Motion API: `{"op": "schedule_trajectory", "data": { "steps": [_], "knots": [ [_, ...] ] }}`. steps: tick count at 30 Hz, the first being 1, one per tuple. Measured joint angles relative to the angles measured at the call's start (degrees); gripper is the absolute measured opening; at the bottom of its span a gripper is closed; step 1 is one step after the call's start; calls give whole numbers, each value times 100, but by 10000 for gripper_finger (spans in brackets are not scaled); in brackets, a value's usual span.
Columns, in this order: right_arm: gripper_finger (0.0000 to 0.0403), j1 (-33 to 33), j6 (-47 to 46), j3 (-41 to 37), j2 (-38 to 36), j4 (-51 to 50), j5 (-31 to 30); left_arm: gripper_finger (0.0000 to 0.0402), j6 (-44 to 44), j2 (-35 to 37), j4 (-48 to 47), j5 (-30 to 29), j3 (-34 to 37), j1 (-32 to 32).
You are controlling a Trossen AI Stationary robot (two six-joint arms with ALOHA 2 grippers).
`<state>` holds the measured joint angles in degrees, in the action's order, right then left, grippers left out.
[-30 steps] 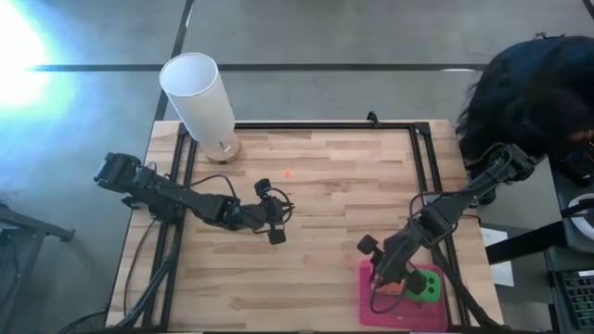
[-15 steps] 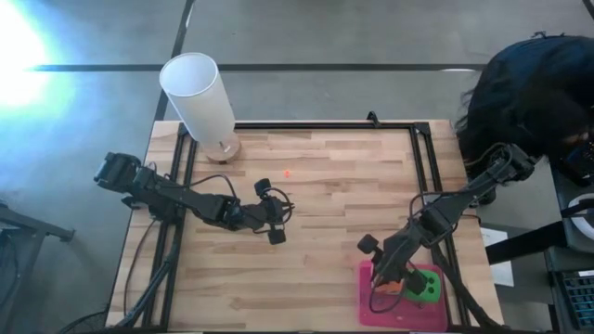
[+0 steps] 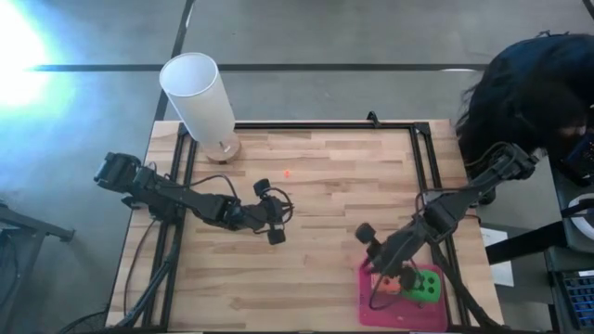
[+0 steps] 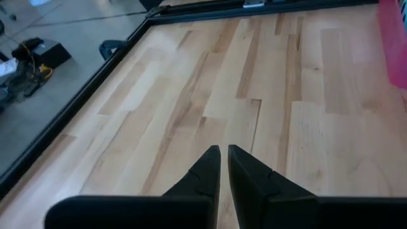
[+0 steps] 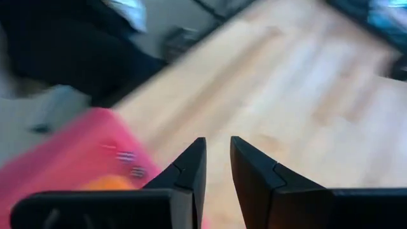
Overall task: Pick & Place Dice
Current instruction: Put the small orange die into the bin
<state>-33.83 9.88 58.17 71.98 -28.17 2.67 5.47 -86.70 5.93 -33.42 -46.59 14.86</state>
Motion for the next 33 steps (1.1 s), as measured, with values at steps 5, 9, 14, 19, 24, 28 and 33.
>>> {"op": "schedule_trajectory", "data": {
  "steps": [5,9,14,19,24,28,33],
  "knots": [
    [55,245,132,-165,-218,-7,-719,35,388,0,-78,1,2,-103],
    [46,671,123,-358,-494,101,-721,35,813,-1,-460,5,2,-304],
    [44,1252,-171,-622,-760,451,-741,35,1587,-2,-1081,3,7,-663],
    [43,1596,-254,-753,-784,824,-739,35,1969,-133,-1371,65,11,-1144],
    [45,1714,-202,-866,-784,974,-738,35,2355,-401,-1344,156,11,-1679],
    [43,1712,-102,-898,-786,991,-726,35,2712,-721,-1118,172,7,-2012],
    [44,1712,-62,-913,-784,1004,-721,35,2945,-1236,-624,211,-1,-2245]
  ]
}}
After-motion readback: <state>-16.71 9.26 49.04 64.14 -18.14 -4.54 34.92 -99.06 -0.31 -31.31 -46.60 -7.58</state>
